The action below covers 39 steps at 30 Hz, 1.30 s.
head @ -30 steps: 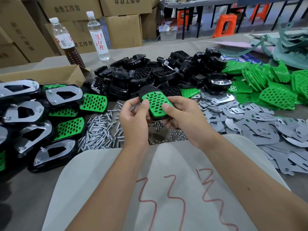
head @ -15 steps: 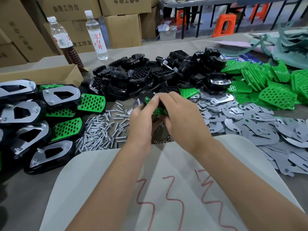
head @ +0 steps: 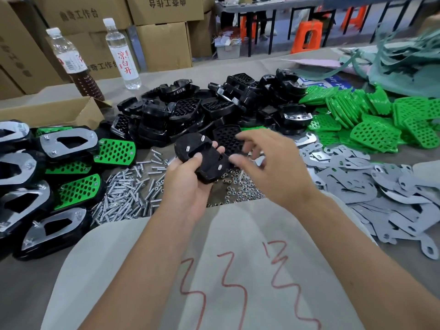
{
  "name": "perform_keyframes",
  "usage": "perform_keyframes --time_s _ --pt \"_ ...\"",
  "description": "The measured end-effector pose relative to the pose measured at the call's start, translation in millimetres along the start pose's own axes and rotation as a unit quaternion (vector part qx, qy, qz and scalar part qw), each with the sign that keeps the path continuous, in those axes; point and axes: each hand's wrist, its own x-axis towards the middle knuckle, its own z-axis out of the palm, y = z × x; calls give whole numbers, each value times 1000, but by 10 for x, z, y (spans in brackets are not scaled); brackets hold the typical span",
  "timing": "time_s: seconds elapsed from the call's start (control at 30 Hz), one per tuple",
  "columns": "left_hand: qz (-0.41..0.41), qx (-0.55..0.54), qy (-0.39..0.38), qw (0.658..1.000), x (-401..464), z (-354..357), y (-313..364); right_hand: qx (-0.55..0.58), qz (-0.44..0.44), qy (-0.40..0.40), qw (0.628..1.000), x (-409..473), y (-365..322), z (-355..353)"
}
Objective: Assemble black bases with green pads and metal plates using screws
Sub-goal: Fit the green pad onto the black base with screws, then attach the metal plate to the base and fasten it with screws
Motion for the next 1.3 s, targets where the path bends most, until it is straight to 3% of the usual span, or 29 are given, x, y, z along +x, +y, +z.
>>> perform_keyframes --time_s 0.13,0.23,0.3,0.5,0.67,0.77,1.03,1.2,1.3 --pt "-10 -2 -25 1000 -44 64 -55 -129 148 53 979 6 293 -282" --pt "-19 2 -43 999 -63 149 -122 -275 279 -13 920 17 461 -418" --pt "-21 11 -52 998 -55 230 -183 -303 325 -42 895 17 481 -426" --pt "-35 33 -58 997 -16 539 -419 -234 273 -58 931 28 462 -334" --pt "-38 45 -96 994 -63 806 -586 -137 257 6 957 53 440 -473" --pt "-52 39 -118 991 -96 928 -665 -159 265 -2 951 3 507 -779" --pt "-134 21 -131 982 -257 1308 -957 -272 358 -217 867 -317 747 -1739" --pt "-160 32 -146 976 -348 1410 -1077 -257 327 -235 878 -417 787 -1748" --pt "-165 10 -154 974 -361 1386 -1071 -236 283 -195 909 -419 809 -1678"
